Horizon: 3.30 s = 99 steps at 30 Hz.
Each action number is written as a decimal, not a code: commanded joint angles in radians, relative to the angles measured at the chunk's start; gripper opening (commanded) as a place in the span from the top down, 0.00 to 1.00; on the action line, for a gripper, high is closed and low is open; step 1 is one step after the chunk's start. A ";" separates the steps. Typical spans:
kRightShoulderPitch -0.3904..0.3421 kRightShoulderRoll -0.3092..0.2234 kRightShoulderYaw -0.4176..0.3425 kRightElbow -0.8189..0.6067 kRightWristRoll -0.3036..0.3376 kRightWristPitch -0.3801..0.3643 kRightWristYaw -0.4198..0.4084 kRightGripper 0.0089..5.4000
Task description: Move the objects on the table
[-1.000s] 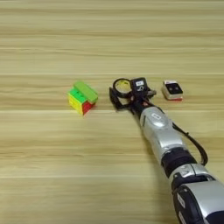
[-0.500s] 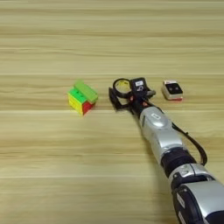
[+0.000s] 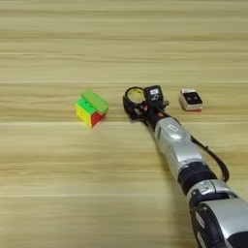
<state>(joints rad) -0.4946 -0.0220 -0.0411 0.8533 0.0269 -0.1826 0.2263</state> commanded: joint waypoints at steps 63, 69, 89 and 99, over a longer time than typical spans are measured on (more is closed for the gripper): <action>0.582 0.002 0.214 -1.017 -0.040 0.248 -0.028 0.01; 0.548 -0.017 0.136 -1.082 -0.026 0.258 -0.061 0.01; 0.308 -0.081 -0.096 -0.759 -0.019 0.164 -0.191 0.01; 0.225 -0.125 -0.124 -0.545 -0.016 0.088 -0.206 0.01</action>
<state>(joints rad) -0.1813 -0.1163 -0.1513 0.3003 0.0085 -0.0421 0.0296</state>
